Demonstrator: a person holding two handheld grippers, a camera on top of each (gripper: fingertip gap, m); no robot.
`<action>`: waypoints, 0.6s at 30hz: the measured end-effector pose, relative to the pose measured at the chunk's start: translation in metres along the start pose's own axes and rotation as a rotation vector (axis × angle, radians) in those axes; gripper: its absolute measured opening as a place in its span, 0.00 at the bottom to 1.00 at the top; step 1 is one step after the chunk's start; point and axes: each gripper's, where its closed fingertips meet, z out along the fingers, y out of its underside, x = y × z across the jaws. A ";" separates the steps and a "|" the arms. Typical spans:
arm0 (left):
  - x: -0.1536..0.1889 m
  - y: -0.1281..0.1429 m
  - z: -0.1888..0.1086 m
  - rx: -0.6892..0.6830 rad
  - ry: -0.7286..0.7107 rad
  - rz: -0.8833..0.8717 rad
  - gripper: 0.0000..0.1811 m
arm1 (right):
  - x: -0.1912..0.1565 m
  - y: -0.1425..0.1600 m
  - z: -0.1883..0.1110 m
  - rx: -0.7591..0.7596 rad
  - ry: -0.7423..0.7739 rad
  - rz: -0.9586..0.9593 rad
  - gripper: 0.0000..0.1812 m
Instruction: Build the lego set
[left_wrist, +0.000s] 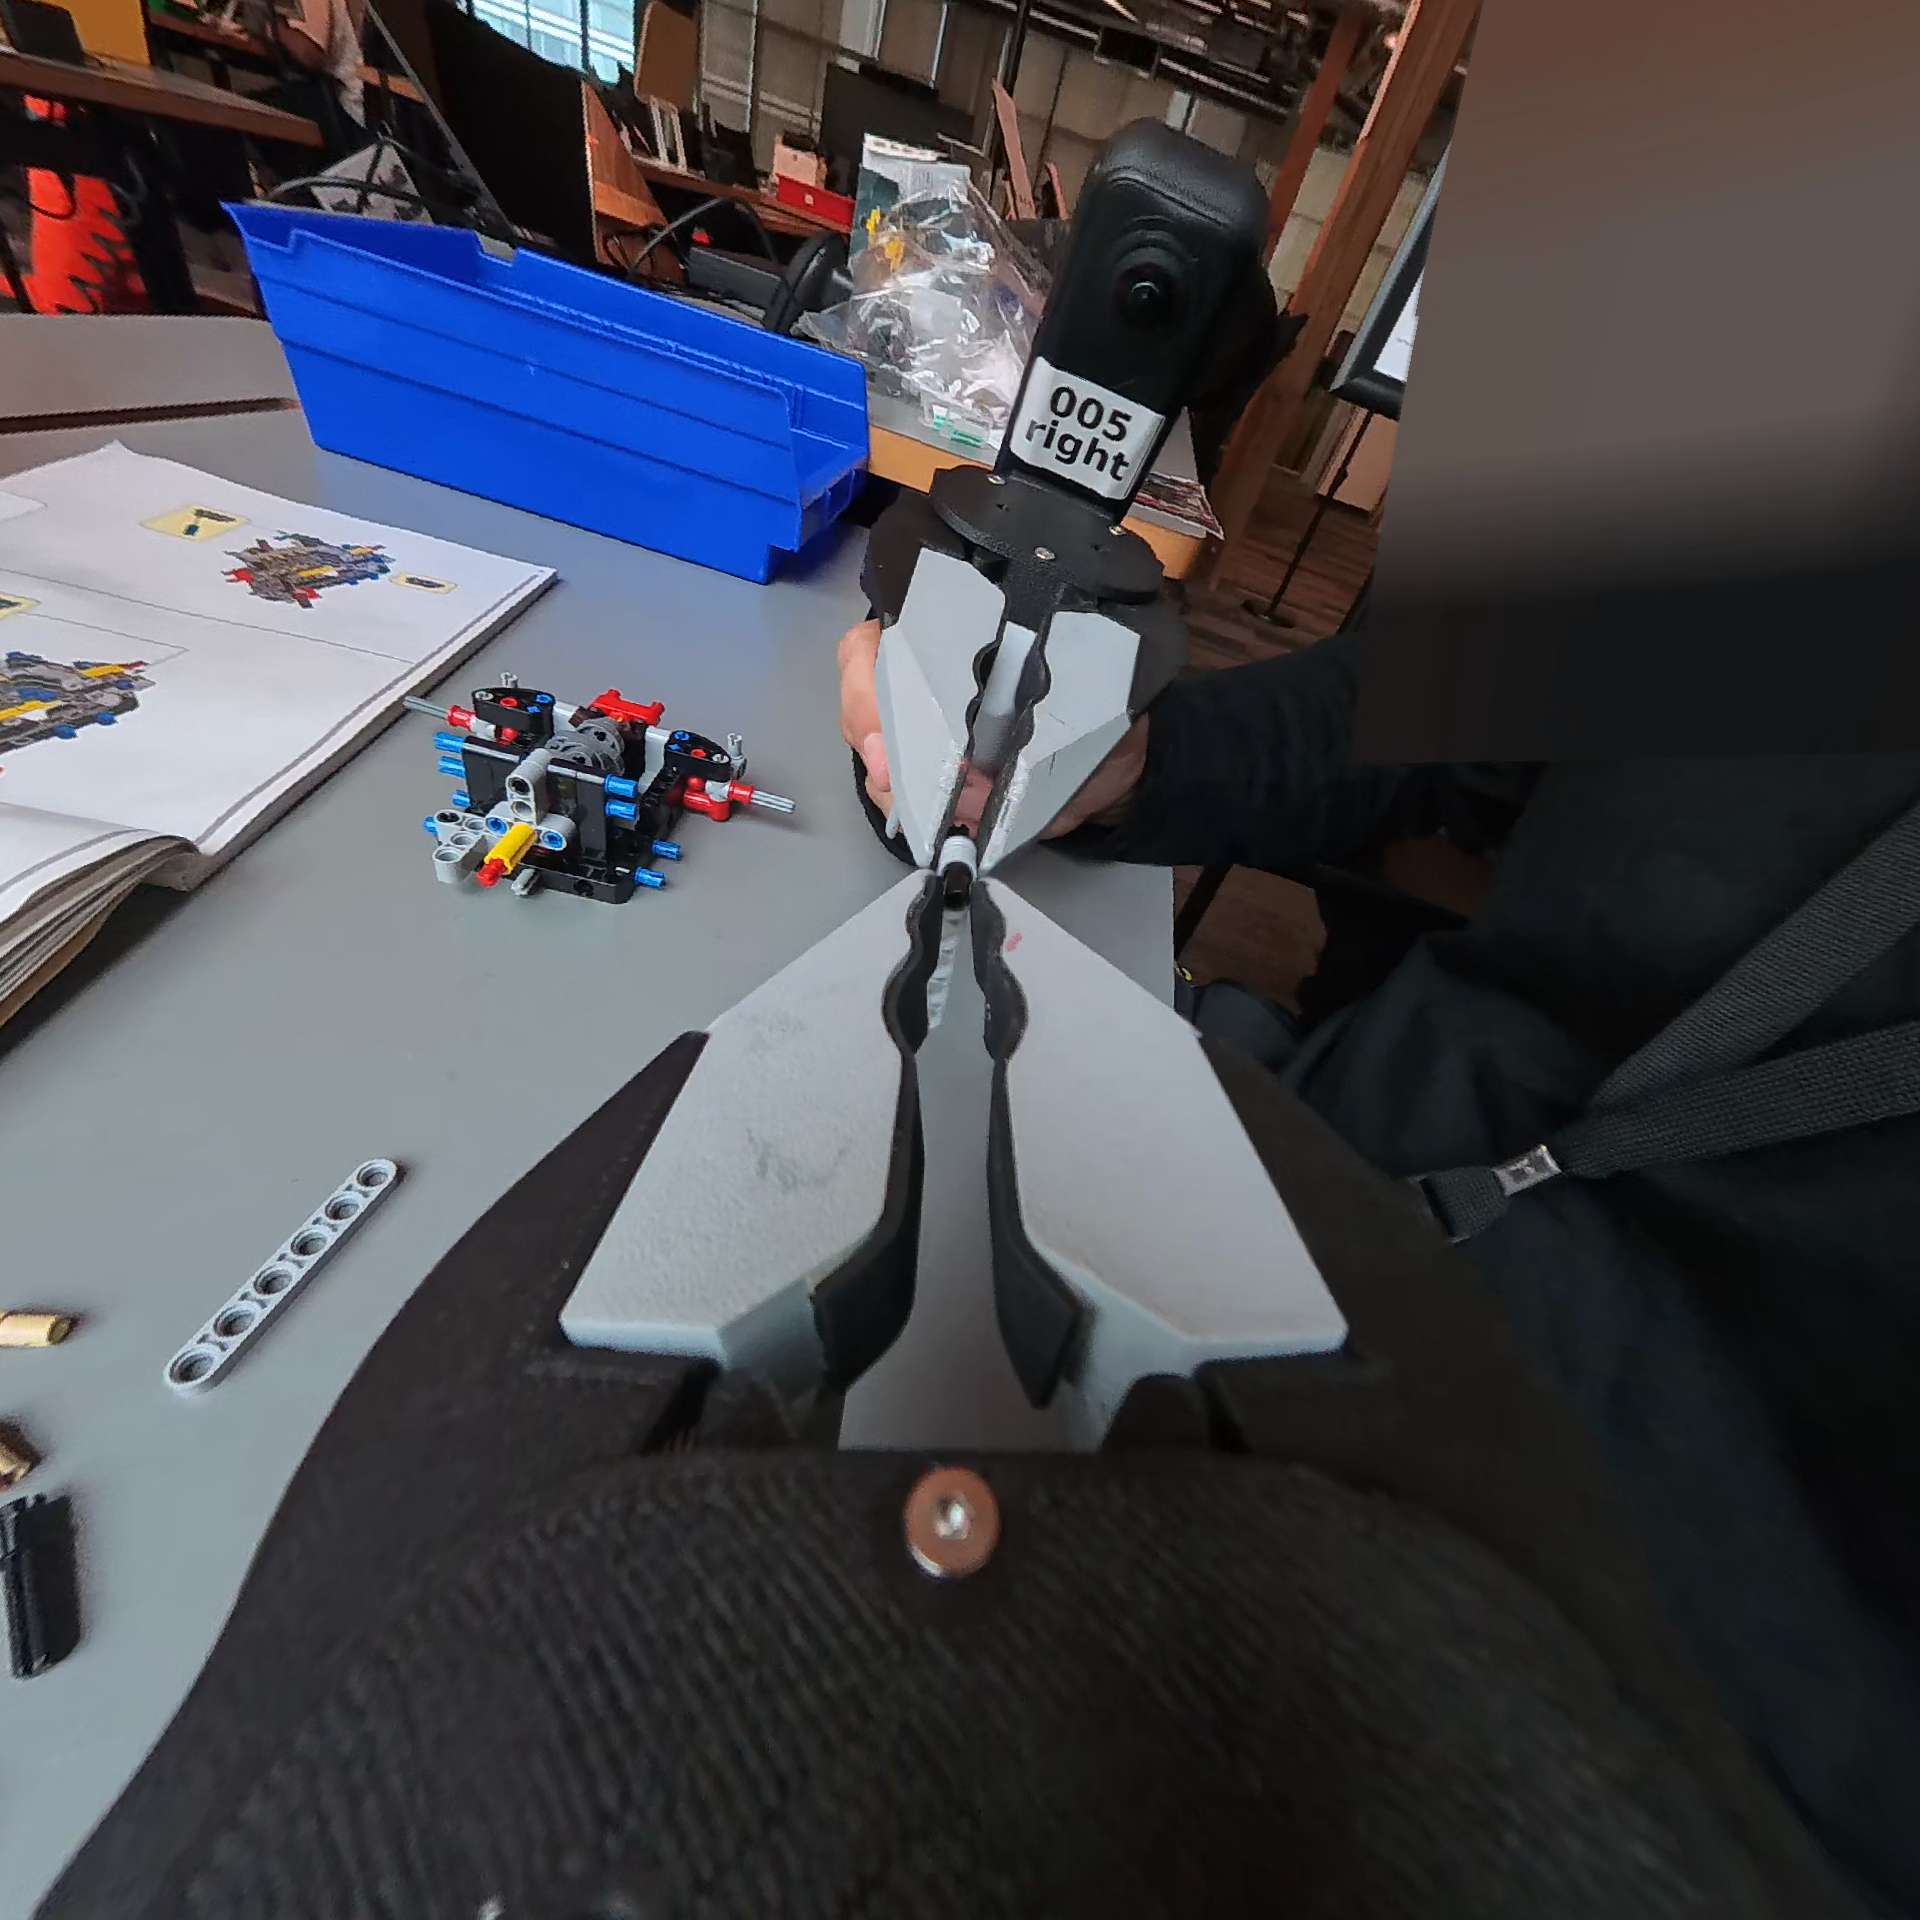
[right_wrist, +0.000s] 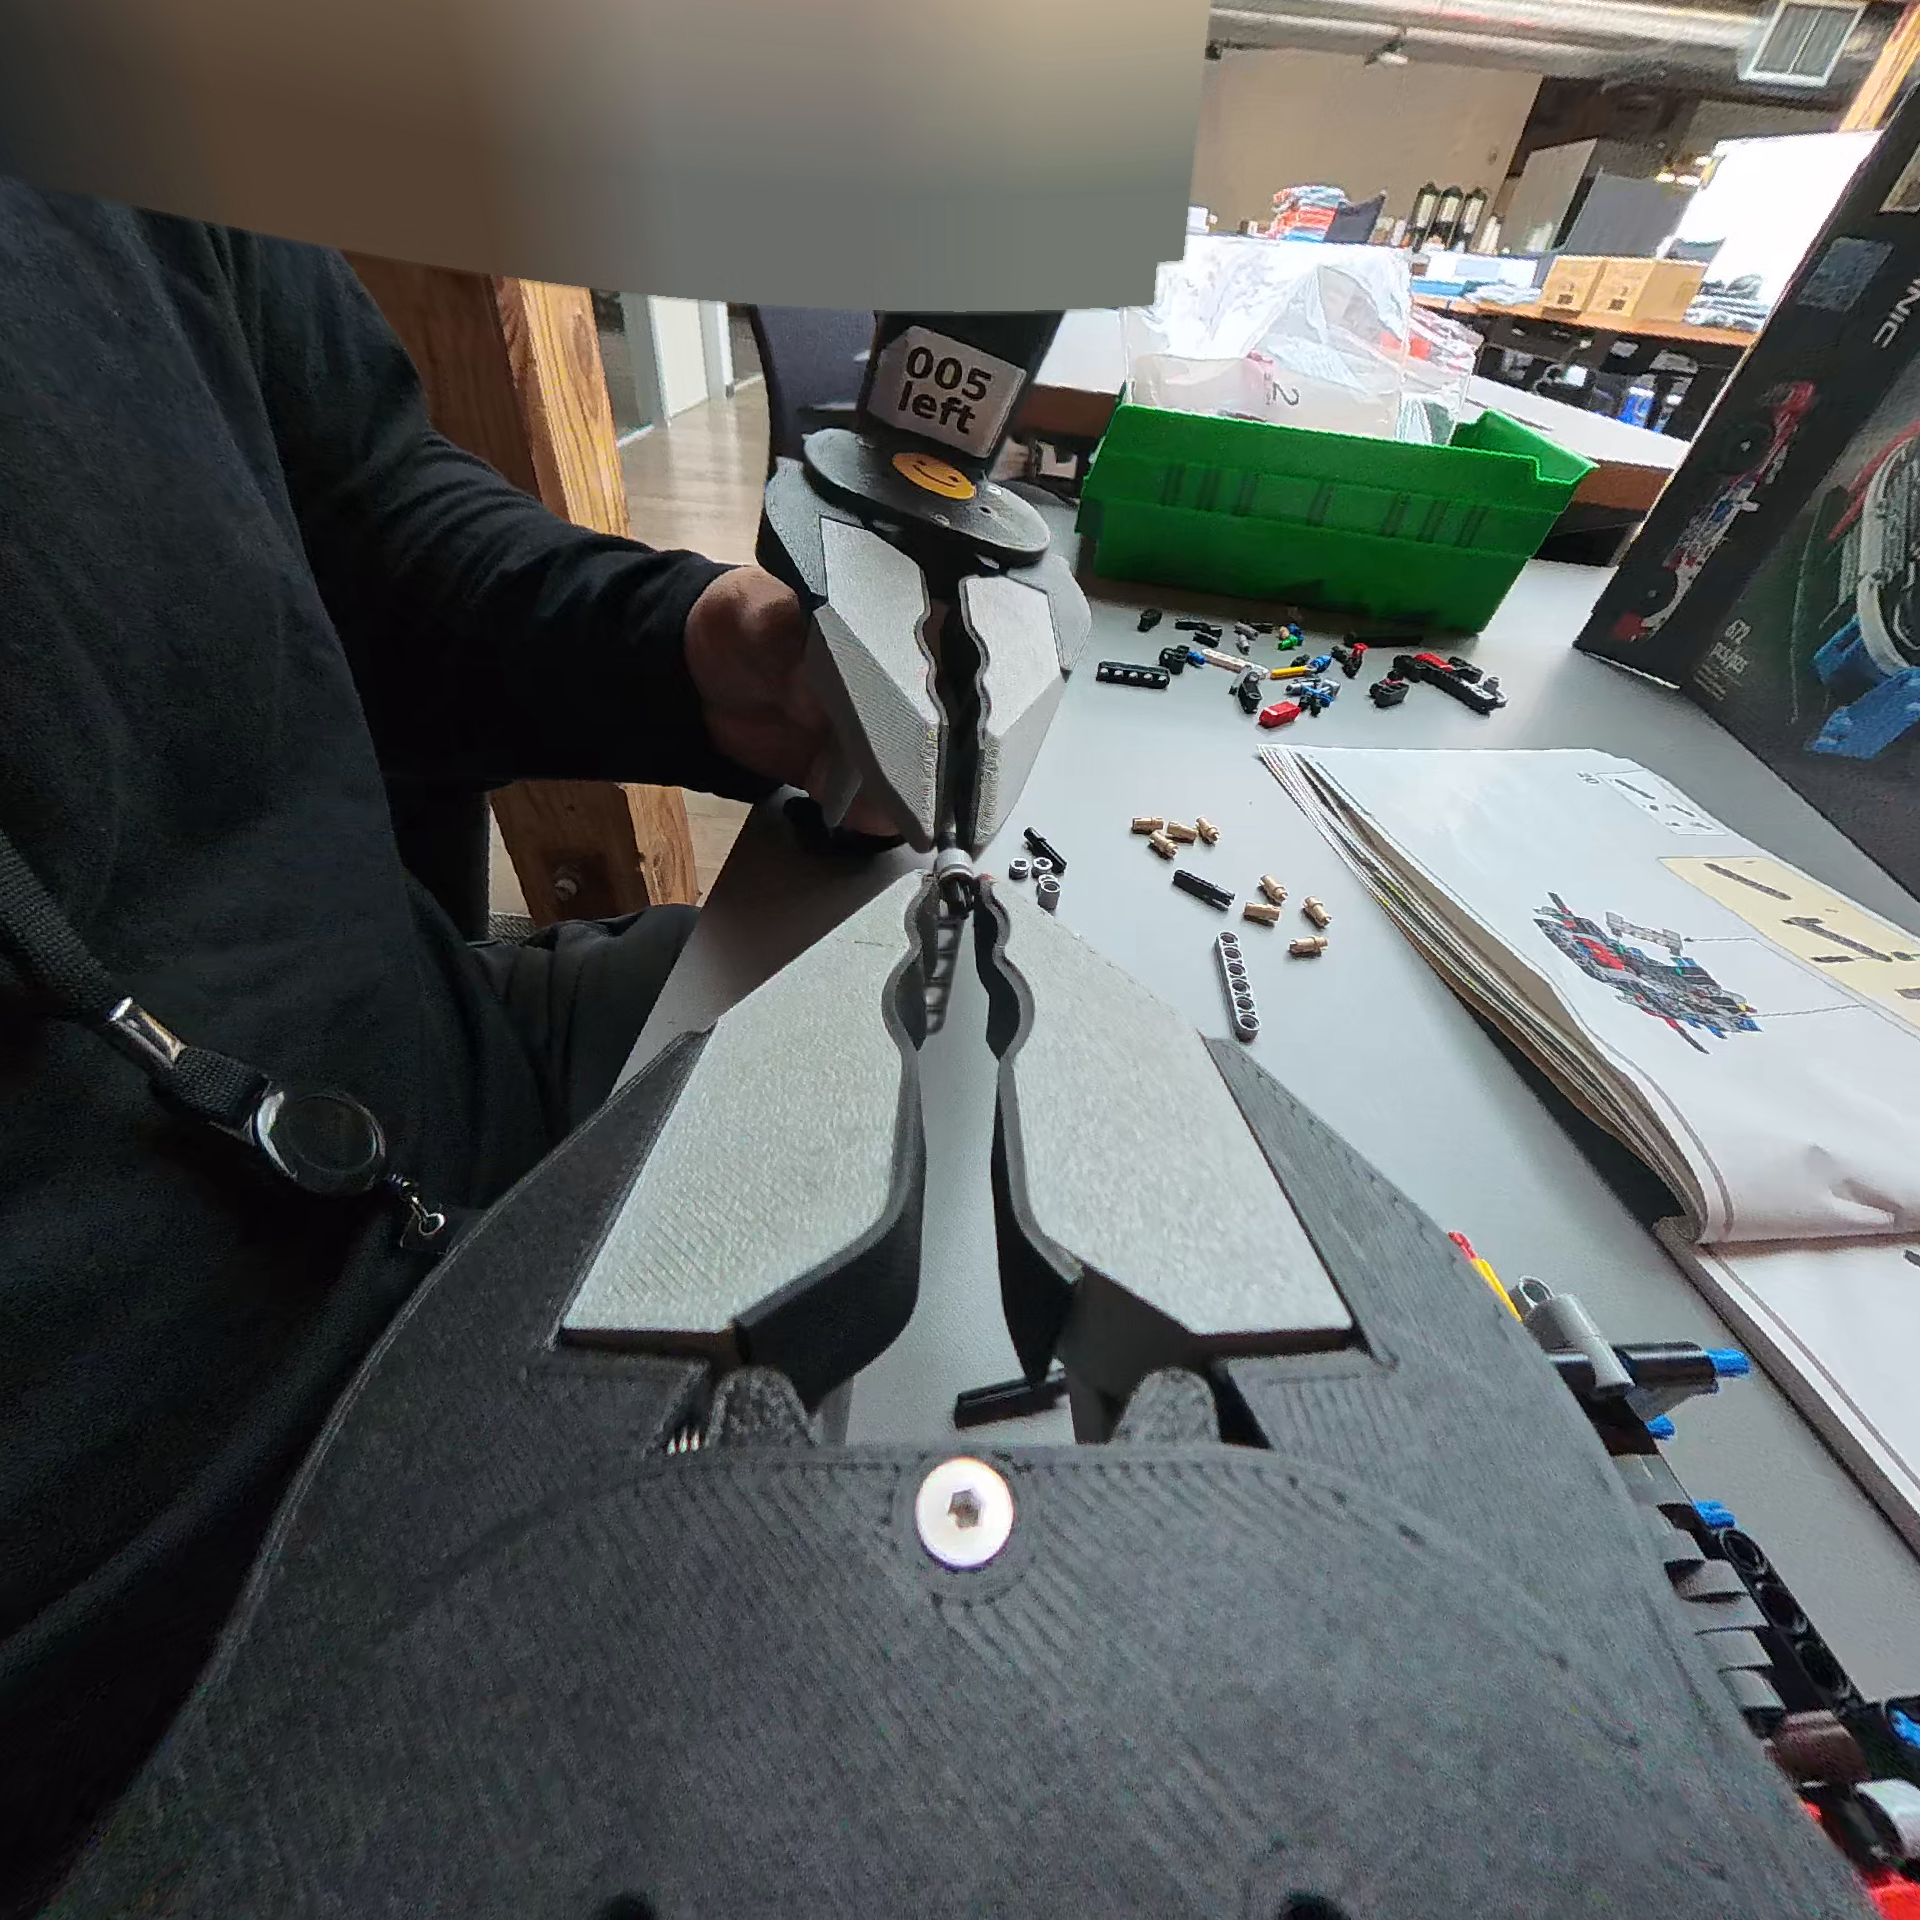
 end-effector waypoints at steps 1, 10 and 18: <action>-0.001 0.000 -0.001 -0.001 -0.005 0.003 0.01 | 0.001 0.000 -0.001 0.003 0.000 0.005 0.02; 0.001 0.003 0.001 -0.024 -0.011 0.025 0.01 | -0.002 0.002 0.001 -0.014 -0.010 -0.005 0.02; 0.005 0.025 0.012 -0.182 -0.041 0.099 0.00 | -0.013 0.007 0.006 -0.058 -0.066 -0.023 0.02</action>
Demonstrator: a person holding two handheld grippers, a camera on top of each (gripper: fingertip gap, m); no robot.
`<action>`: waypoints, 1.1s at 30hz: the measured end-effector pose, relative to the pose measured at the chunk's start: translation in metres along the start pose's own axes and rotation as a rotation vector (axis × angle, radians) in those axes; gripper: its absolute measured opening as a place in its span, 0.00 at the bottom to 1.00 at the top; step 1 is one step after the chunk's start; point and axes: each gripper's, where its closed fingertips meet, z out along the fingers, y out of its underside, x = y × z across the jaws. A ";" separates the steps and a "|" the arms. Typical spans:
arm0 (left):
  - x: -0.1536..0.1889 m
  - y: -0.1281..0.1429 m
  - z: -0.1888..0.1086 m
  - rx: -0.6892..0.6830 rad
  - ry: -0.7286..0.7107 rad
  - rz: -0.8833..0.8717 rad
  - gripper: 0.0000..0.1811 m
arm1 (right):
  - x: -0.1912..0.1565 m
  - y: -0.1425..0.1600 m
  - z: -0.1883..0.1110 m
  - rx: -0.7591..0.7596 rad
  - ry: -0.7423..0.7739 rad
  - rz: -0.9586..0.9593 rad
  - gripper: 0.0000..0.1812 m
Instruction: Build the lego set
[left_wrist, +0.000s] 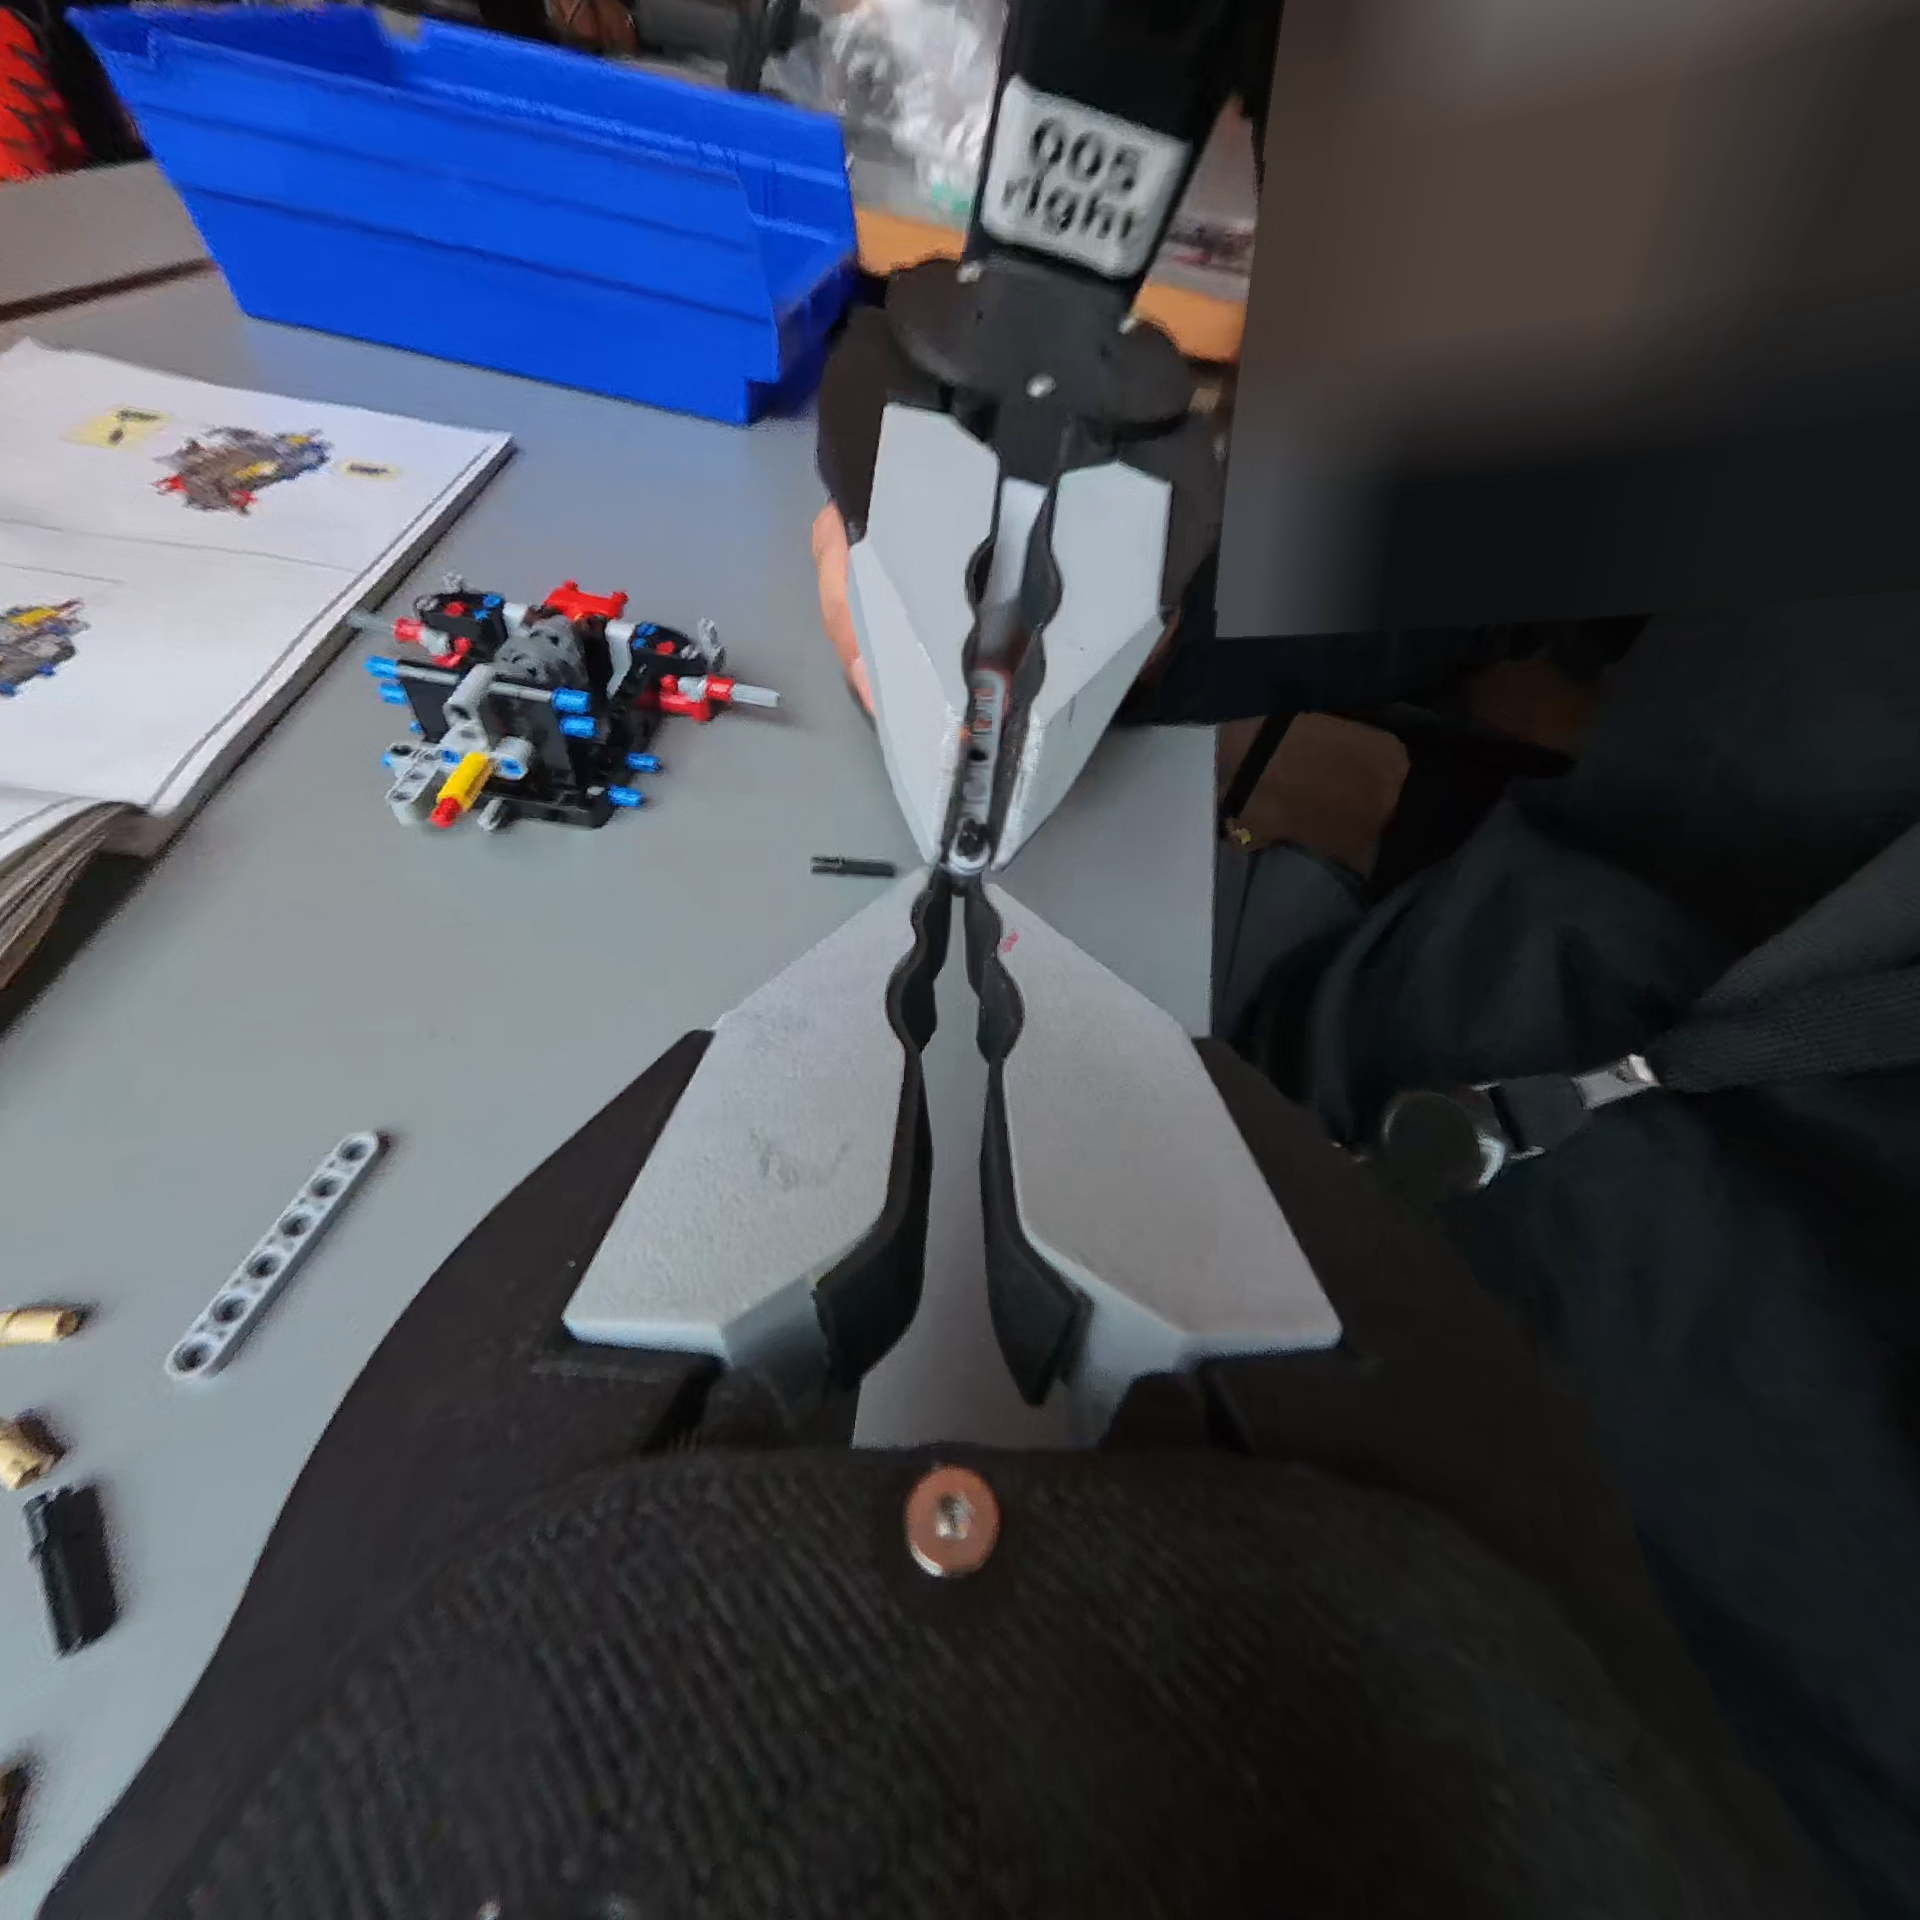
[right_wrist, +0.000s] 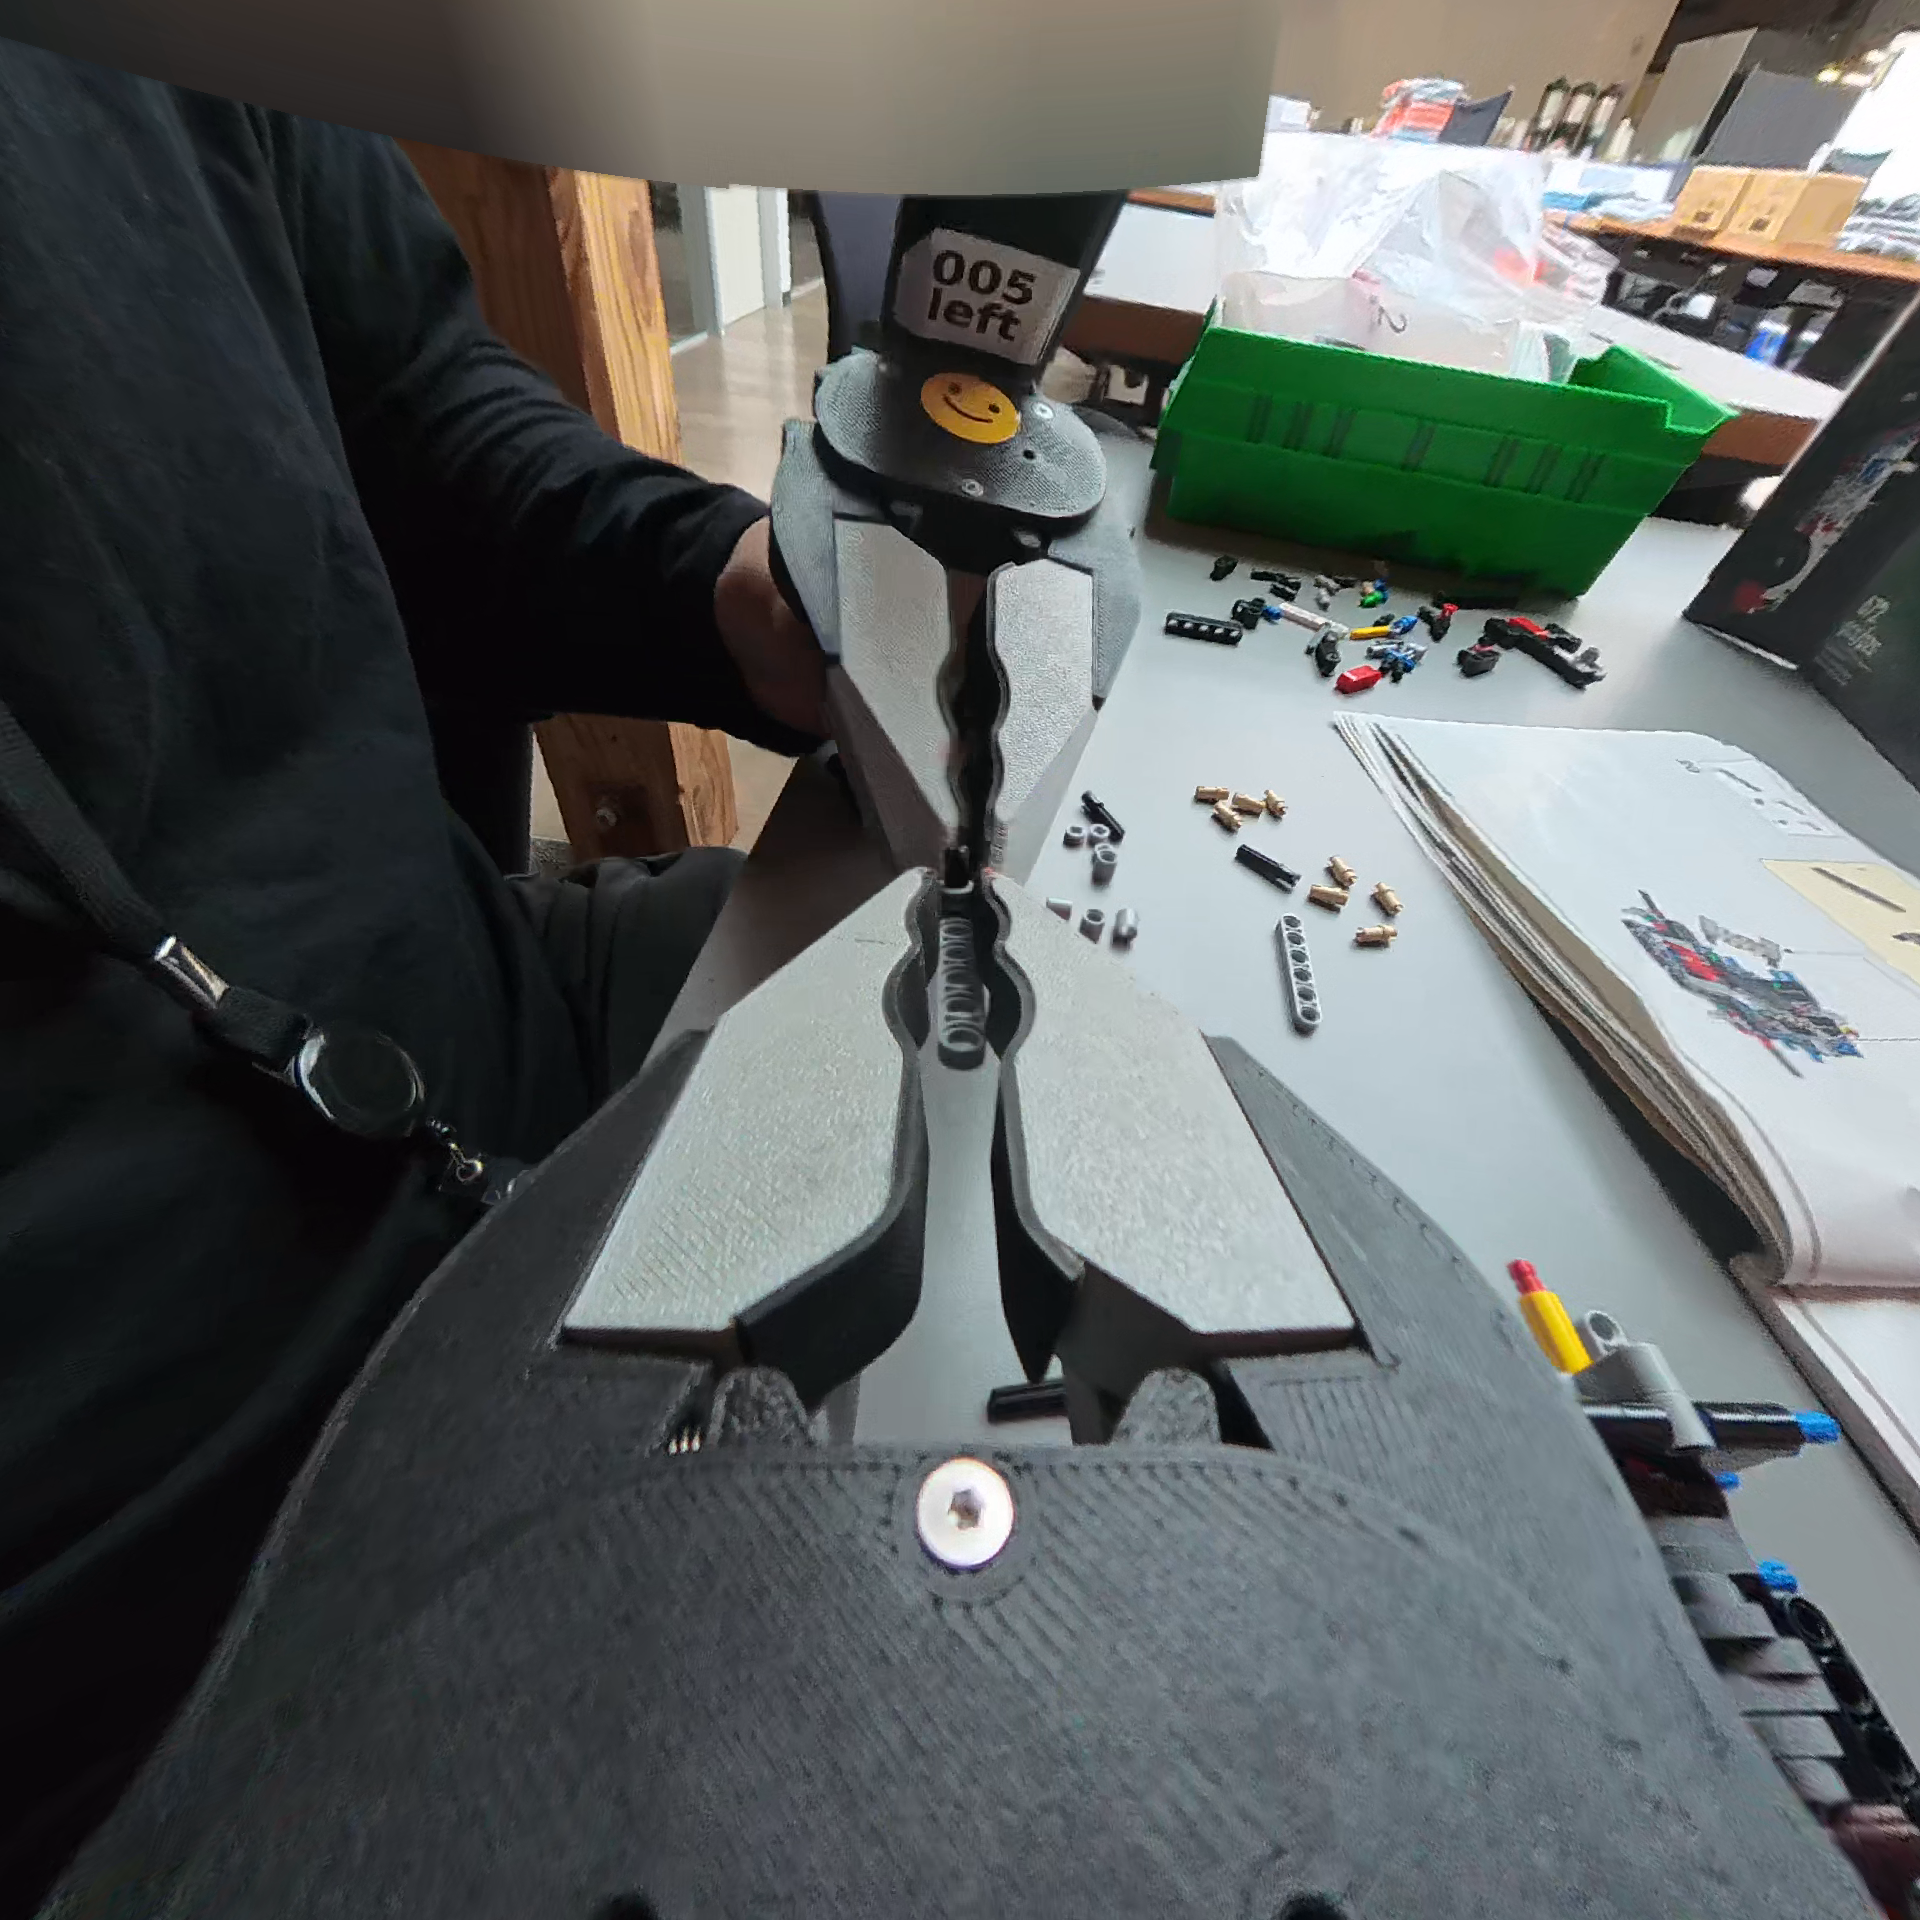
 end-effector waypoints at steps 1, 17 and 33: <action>-0.003 0.000 0.000 -0.001 -0.028 0.003 0.00 | 0.001 -0.001 -0.001 0.000 0.014 -0.013 0.01; -0.010 -0.015 -0.004 0.118 -0.003 -0.105 0.07 | 0.014 -0.013 -0.009 0.113 0.034 0.078 0.02; -0.008 -0.001 -0.005 0.007 -0.032 0.008 0.01 | 0.010 0.008 -0.008 -0.044 0.070 -0.090 0.01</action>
